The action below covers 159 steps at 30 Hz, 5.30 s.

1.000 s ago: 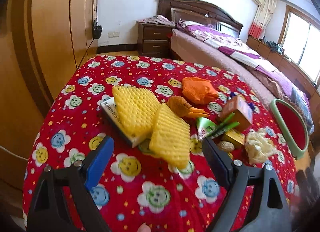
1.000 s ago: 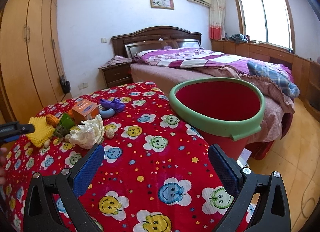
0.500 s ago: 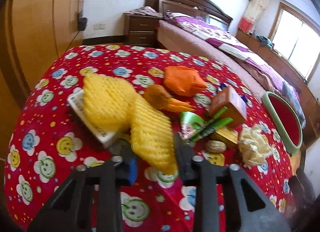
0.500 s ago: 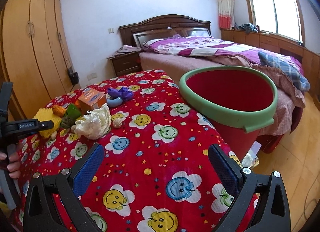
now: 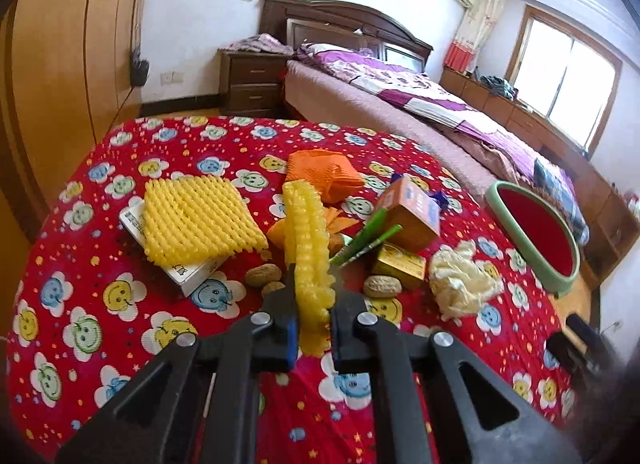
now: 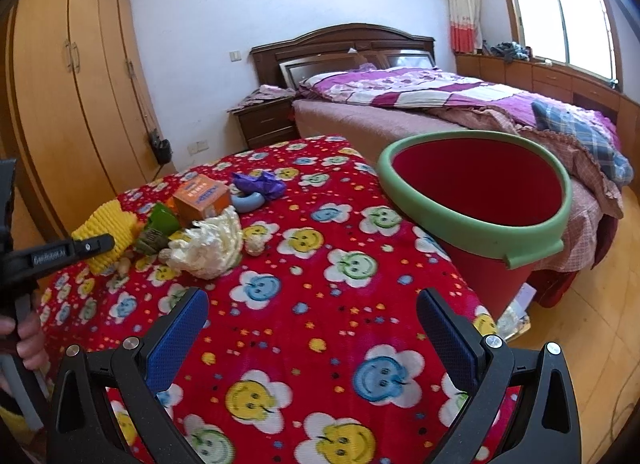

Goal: Collect trash
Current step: 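Grasp the yellow foam net with the left gripper while the right gripper approaches the crumpled paper, then grasp the crumpled white paper with the right gripper and lift it, then carry both items over the red bucket and open both grippers to drop them, then move both tools back over the bedspread toward the remaining trash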

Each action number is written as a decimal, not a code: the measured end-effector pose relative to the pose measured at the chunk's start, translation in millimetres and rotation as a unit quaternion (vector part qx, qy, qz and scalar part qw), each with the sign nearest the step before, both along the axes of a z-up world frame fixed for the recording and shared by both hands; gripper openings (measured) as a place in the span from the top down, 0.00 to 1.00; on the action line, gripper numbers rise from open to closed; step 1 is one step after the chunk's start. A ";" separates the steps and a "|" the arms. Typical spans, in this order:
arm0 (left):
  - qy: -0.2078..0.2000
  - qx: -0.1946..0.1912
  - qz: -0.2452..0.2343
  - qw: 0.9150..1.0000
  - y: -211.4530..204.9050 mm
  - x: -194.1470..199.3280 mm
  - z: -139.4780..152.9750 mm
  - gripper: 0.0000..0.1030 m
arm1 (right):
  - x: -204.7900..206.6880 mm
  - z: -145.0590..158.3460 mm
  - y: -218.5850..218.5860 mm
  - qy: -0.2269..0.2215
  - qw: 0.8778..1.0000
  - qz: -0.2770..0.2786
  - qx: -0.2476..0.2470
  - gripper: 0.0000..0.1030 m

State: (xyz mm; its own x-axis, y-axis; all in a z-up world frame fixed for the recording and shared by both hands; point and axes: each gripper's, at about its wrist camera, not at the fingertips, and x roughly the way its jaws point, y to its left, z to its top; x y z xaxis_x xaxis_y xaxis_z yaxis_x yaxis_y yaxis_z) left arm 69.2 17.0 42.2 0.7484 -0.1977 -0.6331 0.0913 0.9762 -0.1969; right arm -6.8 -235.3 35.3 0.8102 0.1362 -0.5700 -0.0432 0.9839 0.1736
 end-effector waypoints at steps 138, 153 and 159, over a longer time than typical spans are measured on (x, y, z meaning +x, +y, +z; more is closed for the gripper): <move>0.059 -0.008 -0.223 0.973 -252.4 72.4 33.9 0.47 | 38.8 37.3 -183.1 0.009 0.983 -0.157 0.094 0.44; 0.053 -0.022 -0.120 0.991 -150.9 45.6 48.5 0.45 | 26.6 52.0 -115.3 0.019 0.990 -0.105 0.091 0.38; 0.045 -0.028 -0.083 0.995 -114.6 34.0 52.3 0.45 | 25.3 53.1 -91.1 0.025 0.992 -0.085 0.089 0.35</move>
State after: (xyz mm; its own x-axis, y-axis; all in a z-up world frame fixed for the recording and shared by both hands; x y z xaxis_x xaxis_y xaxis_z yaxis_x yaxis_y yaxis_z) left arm 103.2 -97.6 94.5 0.6432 -0.3508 -0.6806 0.2295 0.9363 -0.2657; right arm 18.6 -326.5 88.5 0.8017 0.1020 -0.5890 0.1335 0.9299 0.3427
